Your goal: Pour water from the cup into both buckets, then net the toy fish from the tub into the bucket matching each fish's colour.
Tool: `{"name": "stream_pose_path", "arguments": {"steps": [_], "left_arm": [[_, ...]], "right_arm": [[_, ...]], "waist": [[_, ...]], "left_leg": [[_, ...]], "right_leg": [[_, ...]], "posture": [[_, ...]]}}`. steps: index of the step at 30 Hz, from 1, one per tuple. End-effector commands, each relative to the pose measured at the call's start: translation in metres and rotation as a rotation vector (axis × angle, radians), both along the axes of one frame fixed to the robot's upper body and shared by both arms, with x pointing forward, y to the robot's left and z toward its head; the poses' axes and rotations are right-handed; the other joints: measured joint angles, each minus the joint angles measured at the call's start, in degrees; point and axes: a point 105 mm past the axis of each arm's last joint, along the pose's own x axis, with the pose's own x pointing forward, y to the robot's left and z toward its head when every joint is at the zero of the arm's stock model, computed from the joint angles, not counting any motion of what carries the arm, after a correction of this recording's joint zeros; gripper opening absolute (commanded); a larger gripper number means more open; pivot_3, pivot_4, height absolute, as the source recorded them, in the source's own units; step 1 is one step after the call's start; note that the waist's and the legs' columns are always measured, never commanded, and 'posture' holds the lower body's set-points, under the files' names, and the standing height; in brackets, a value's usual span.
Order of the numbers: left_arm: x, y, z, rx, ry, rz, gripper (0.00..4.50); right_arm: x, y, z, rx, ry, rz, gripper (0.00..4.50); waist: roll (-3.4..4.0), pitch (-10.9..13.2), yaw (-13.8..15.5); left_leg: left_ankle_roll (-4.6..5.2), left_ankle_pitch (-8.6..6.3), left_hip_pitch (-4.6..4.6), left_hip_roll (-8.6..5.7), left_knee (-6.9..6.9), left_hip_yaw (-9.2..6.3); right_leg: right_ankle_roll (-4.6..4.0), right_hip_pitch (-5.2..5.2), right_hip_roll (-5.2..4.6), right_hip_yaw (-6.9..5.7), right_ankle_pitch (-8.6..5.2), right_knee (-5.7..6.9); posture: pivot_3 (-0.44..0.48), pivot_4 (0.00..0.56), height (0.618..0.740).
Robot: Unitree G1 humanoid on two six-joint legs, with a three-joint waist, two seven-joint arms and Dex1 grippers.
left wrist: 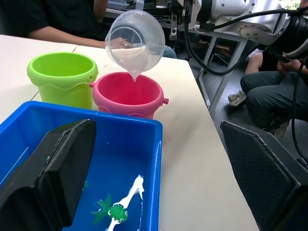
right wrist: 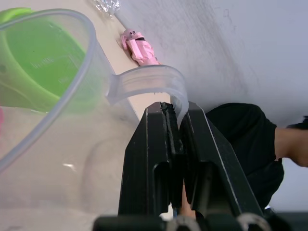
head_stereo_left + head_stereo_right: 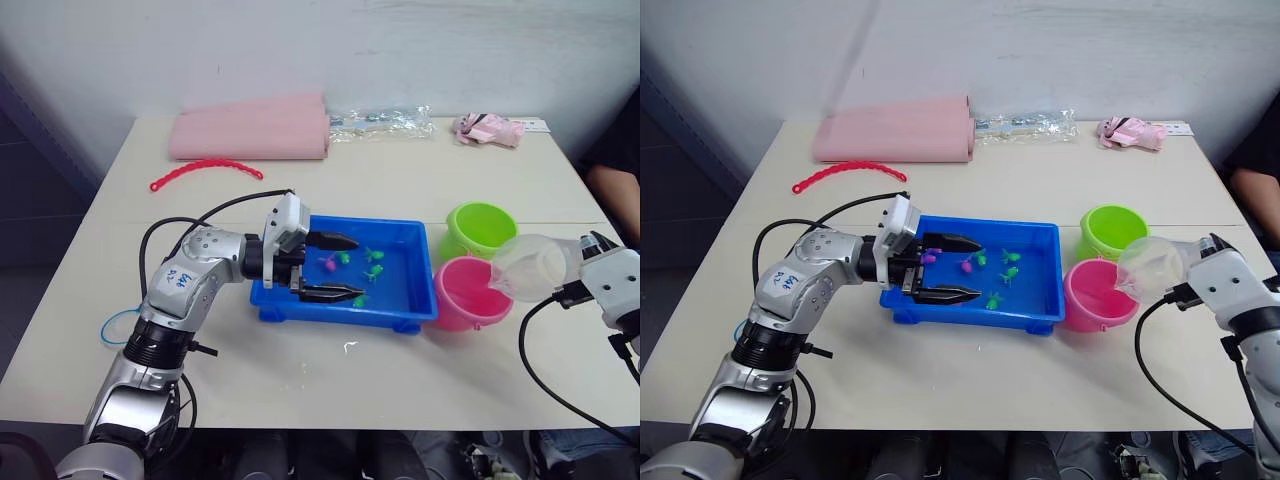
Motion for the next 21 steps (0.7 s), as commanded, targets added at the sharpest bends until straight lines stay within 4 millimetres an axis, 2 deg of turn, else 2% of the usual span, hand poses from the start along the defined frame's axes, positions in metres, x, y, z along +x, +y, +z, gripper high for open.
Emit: {"name": "stream_pose_path", "arguments": {"steps": [1,10,21], "left_arm": [[-0.0029,-0.0020,0.0064,-0.006,-0.042,-0.022,4.50],[-0.0027,-0.0032,0.0074,-0.011,-0.046,-0.030,4.50],[0.0002,-0.0056,0.0103,-0.015,-0.055,-0.038,4.50]], "right_arm": [[-0.0008,0.0059,0.0142,-0.091,-0.036,0.026,0.07],[-0.0005,0.0083,0.0142,-0.143,-0.041,0.035,0.07],[-0.0002,0.0017,0.0222,-0.166,-0.074,0.009,0.07]], "waist": [[0.00,0.0,0.0],[0.00,0.0,0.0],[0.00,0.0,0.0]], "left_leg": [[0.00,0.00,0.00,0.00,0.00,0.00],[-0.01,0.01,0.00,0.01,0.01,0.00],[-0.01,0.01,0.00,0.01,0.04,0.00]], "right_leg": [[0.00,0.00,0.00,0.00,0.00,0.00],[0.00,0.00,0.01,0.00,0.00,0.01],[0.00,0.01,0.01,0.00,0.00,0.02]], "posture": [[0.000,0.150,0.738],[0.000,0.150,0.738],[0.000,0.150,0.738]]}}
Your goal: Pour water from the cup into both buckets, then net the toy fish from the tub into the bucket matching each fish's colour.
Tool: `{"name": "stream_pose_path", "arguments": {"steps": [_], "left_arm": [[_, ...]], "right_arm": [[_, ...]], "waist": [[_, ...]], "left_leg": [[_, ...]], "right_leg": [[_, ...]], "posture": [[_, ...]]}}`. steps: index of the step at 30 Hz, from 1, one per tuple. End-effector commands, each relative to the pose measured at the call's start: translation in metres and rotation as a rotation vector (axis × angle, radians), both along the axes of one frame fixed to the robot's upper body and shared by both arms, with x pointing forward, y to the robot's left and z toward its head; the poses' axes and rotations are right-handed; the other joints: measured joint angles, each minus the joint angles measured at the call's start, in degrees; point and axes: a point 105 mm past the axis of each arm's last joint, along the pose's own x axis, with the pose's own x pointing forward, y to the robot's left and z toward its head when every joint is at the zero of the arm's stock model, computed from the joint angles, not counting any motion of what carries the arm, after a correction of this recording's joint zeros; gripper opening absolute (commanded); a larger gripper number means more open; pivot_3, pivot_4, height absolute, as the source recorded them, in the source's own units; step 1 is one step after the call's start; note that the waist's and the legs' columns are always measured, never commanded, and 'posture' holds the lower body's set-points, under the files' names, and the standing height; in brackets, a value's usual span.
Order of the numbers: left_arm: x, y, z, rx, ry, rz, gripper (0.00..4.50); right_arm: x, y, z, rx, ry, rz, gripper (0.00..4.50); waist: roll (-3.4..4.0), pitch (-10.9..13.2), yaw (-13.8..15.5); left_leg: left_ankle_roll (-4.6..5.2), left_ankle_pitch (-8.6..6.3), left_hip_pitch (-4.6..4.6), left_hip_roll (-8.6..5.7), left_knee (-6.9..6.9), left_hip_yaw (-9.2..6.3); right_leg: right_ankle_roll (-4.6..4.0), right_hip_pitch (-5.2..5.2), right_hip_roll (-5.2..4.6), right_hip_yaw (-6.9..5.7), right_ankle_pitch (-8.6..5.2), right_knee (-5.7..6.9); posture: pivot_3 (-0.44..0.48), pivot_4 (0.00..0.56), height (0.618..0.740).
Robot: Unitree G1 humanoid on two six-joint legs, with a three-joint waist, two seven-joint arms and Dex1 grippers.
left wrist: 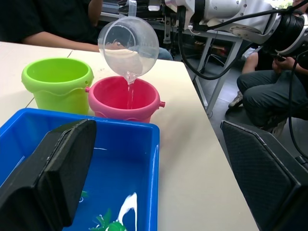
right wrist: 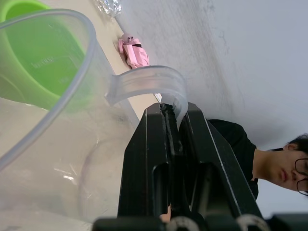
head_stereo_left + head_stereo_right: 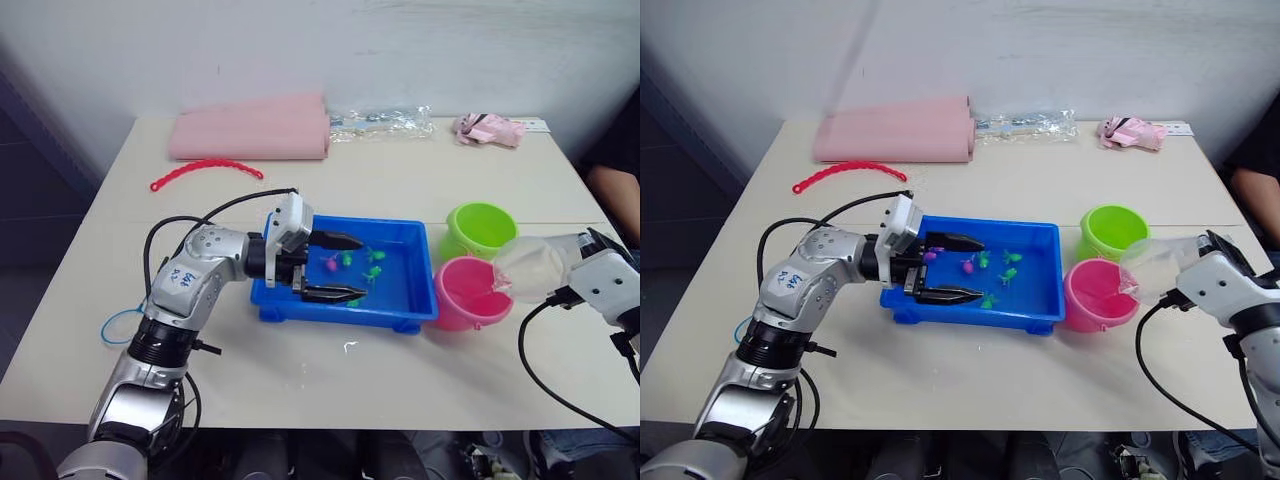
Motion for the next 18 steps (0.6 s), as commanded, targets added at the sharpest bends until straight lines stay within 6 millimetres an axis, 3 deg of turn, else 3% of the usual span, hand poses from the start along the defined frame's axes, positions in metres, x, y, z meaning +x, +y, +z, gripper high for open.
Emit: {"name": "stream_pose_path", "arguments": {"steps": [1,13,18], "left_arm": [[0.000,-0.003,0.007,-0.010,-0.036,-0.015,4.50],[0.003,-0.006,0.011,-0.025,-0.044,-0.013,4.50],[0.011,-0.007,0.014,-0.047,-0.036,0.026,4.50]], "right_arm": [[-0.002,-0.001,0.020,-0.031,-0.073,-0.001,0.07],[0.002,-0.040,0.017,0.483,-0.084,-0.118,0.07],[0.008,-0.048,0.018,0.690,-0.079,-0.137,0.07]], "waist": [[0.00,0.0,0.0],[0.00,0.0,0.0],[0.00,0.0,0.0]], "left_leg": [[0.00,0.00,0.00,0.00,0.00,0.00],[0.01,0.00,-0.01,0.03,0.13,-0.03],[0.03,-0.02,-0.03,0.03,0.21,-0.03]], "right_leg": [[0.00,0.00,0.00,0.00,0.00,0.00],[0.00,0.03,0.02,-0.01,0.00,0.04],[0.00,0.03,0.02,-0.01,0.01,0.08]], "posture": [[0.000,0.150,0.738],[0.000,0.150,0.738],[0.000,0.150,0.738]]}}
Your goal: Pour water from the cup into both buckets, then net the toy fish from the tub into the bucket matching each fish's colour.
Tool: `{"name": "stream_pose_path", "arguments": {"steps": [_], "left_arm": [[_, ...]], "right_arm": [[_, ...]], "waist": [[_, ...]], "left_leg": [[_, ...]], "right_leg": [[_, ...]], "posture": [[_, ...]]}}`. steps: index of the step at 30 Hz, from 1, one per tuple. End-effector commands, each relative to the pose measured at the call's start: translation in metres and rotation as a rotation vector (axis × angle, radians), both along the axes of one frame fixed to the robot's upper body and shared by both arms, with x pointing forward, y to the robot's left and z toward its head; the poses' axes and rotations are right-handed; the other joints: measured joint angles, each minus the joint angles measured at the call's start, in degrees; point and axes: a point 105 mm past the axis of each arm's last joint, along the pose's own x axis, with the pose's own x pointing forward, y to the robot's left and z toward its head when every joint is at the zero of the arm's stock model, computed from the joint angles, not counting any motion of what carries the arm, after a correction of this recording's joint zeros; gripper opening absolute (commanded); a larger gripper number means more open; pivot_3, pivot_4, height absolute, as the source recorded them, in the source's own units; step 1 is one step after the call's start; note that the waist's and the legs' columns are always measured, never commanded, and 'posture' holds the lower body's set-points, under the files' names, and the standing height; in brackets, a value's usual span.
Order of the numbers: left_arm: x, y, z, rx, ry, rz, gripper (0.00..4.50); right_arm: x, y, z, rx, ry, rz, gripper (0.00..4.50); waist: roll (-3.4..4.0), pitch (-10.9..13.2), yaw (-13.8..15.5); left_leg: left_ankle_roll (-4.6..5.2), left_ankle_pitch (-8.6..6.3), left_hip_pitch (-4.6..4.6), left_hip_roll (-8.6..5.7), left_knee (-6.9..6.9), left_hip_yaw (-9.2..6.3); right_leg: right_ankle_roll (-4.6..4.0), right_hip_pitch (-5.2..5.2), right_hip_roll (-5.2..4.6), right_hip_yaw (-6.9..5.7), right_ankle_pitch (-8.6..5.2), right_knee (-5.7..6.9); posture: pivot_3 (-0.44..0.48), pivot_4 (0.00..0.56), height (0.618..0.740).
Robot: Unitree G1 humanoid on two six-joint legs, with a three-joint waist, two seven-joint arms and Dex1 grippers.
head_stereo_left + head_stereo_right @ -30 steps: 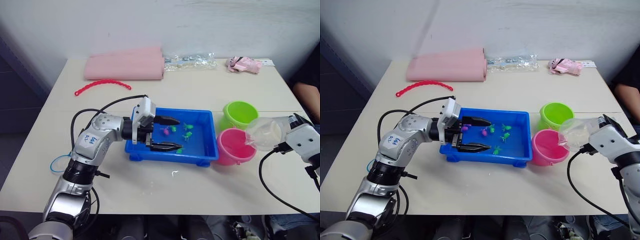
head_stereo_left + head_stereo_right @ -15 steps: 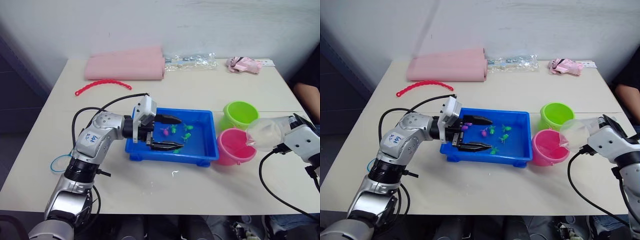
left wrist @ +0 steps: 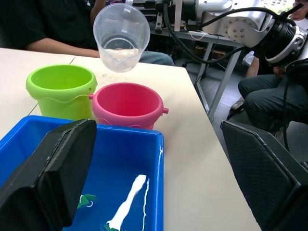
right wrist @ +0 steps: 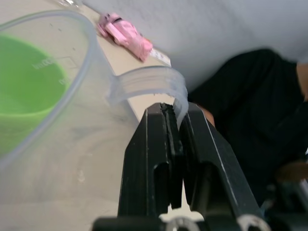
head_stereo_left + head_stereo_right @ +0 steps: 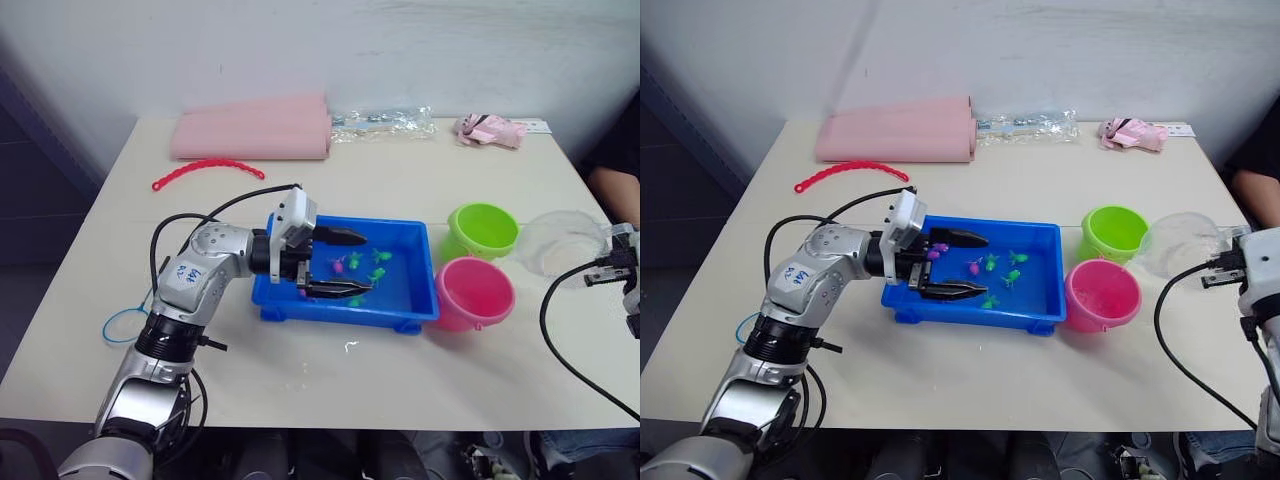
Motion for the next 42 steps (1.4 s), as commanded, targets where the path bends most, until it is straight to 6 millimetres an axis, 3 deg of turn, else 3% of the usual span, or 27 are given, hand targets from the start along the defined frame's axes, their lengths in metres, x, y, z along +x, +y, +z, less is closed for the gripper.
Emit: {"name": "stream_pose_path", "arguments": {"steps": [1,6,12,18,25,33,42], "left_arm": [[0.006,-0.002,0.013,-0.028,-0.047,0.025,4.50],[0.012,-0.003,0.015,-0.033,-0.057,0.056,4.50],[0.021,-0.005,0.018,-0.041,-0.074,0.083,4.50],[0.025,-0.005,0.022,-0.040,-0.090,0.092,4.50],[0.027,-0.002,0.023,-0.039,-0.097,0.104,4.50],[0.029,0.000,0.023,-0.040,-0.101,0.115,4.50],[0.029,0.003,0.024,-0.039,-0.105,0.123,4.50]], "right_arm": [[-0.001,-0.006,0.018,0.111,-0.062,-0.025,0.07],[0.012,-0.005,0.023,0.215,-0.056,-0.050,0.07],[0.036,-0.001,0.034,0.168,-0.049,-0.099,0.07],[0.055,0.000,0.045,0.000,-0.052,-0.133,0.07],[0.068,0.004,0.058,-0.161,-0.063,-0.127,0.07],[0.085,0.022,0.069,-0.514,-0.058,-0.084,0.07],[0.094,0.037,0.075,-0.797,-0.067,-0.037,0.07]], "waist": [[0.00,0.0,0.0],[0.00,0.0,-0.1],[0.00,0.0,-0.1],[0.01,0.0,-0.1],[0.01,0.0,-0.1],[0.01,0.0,-0.3],[0.01,0.0,-0.3]], "left_leg": [[0.00,0.00,0.00,0.01,0.01,0.00],[0.01,-0.01,-0.02,0.01,0.02,0.00],[0.03,-0.02,-0.15,0.01,0.13,0.00],[0.04,0.00,-0.82,-0.02,0.36,0.02],[0.06,0.01,-0.87,-0.02,0.35,0.05],[0.05,0.01,-0.87,-0.02,0.36,0.06],[0.04,0.02,-0.88,-0.01,0.37,0.06]], "right_leg": [[0.00,0.00,0.00,0.00,0.00,0.01],[0.00,-0.02,0.00,-0.01,0.00,0.03],[0.01,-0.09,0.00,-0.02,0.00,0.04],[0.03,-0.79,-0.01,0.00,0.01,0.57],[0.03,-0.86,-0.01,0.00,0.02,0.58],[0.03,-0.87,-0.01,0.01,0.02,0.59],[0.03,-0.87,-0.01,0.00,0.02,0.59]], "posture": [[0.000,0.150,0.738],[0.000,0.150,0.738],[0.000,0.150,0.738],[0.000,0.150,0.738],[0.000,0.150,0.738],[0.000,0.150,0.738],[0.000,0.150,0.738]]}}
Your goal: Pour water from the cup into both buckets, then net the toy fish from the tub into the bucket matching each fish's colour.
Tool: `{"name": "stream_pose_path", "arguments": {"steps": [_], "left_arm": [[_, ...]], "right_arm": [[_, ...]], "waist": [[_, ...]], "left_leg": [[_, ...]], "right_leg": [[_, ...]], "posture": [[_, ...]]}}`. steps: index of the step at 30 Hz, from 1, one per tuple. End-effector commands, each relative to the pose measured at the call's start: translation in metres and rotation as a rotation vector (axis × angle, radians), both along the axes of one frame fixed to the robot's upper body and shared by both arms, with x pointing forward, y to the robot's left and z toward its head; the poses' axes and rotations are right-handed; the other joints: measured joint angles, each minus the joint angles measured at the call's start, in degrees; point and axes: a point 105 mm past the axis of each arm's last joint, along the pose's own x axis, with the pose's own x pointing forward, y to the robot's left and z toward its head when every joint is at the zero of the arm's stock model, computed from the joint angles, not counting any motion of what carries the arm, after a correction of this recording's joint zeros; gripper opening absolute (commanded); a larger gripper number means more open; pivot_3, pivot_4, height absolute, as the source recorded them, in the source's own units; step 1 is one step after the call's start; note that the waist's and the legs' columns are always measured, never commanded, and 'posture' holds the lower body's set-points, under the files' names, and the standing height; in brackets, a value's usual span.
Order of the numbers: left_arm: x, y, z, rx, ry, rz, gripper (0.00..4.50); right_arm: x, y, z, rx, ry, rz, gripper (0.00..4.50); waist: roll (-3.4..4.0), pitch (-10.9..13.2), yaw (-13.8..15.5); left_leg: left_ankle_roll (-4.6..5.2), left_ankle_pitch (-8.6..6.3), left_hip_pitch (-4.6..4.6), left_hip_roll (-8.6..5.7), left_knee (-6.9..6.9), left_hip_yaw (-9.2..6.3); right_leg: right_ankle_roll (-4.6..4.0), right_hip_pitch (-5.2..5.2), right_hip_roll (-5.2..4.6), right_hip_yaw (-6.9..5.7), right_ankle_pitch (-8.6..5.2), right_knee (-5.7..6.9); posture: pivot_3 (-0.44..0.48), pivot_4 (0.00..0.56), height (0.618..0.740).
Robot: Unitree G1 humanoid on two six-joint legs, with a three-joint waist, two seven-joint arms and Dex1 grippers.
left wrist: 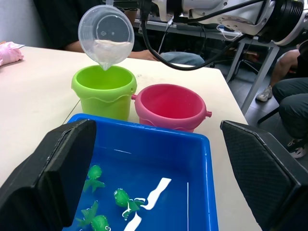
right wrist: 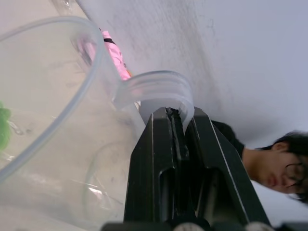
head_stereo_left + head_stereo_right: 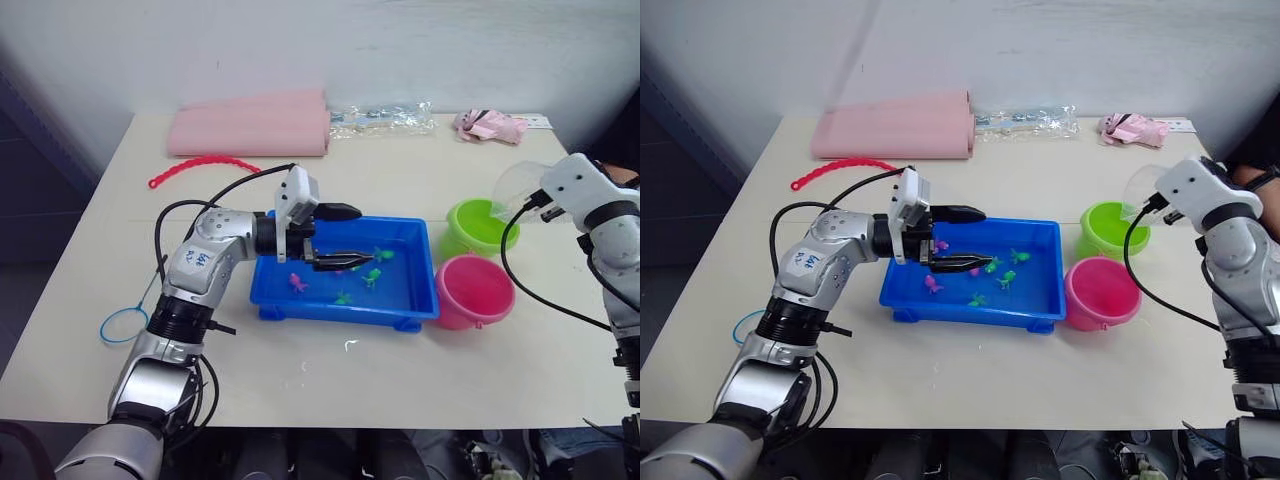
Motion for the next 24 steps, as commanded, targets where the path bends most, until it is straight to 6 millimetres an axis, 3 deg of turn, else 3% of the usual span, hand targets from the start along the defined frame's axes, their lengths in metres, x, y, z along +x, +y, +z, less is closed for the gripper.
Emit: {"name": "stream_pose_path", "arguments": {"steps": [1,4,17,21,24], "left_arm": [[0.002,0.004,0.014,-0.025,-0.051,0.011,4.50],[0.002,0.004,0.015,-0.029,-0.048,0.013,4.50],[0.001,0.004,0.016,-0.035,-0.043,0.012,4.50],[0.000,0.004,0.016,-0.035,-0.043,0.009,4.50],[0.000,0.004,0.016,-0.034,-0.042,0.004,4.50]], "right_arm": [[-0.003,0.005,0.028,-0.136,-0.079,0.024,0.07],[-0.001,0.006,0.026,-0.166,-0.066,0.034,0.07],[-0.005,0.023,0.032,-0.578,-0.097,0.077,0.07],[-0.006,0.021,0.031,-0.587,-0.106,0.074,0.07],[-0.006,0.011,0.028,-0.439,-0.095,0.056,0.07]], "waist": [[0.00,0.0,0.0],[0.00,0.0,-0.1],[0.00,0.0,-0.4],[0.00,0.0,-0.6],[0.00,0.0,-0.7]], "left_leg": [[0.00,0.00,0.00,0.00,0.00,0.00],[-0.01,0.00,0.00,0.01,0.00,0.00],[-0.03,0.02,0.00,0.01,0.02,0.00],[-0.03,0.02,0.00,0.01,0.02,-0.01],[-0.04,0.02,0.00,0.01,0.03,-0.01]], "right_leg": [[0.00,0.00,0.00,0.00,0.00,0.00],[0.00,0.00,0.00,0.00,0.00,0.00],[0.00,0.00,0.00,0.00,0.00,0.03],[0.00,0.00,0.00,0.00,0.00,0.04],[0.00,0.00,0.00,0.00,0.00,0.04]], "posture": [[0.000,0.150,0.738],[0.000,0.150,0.738],[0.000,0.150,0.738],[0.000,0.150,0.738],[0.000,0.150,0.738]]}}
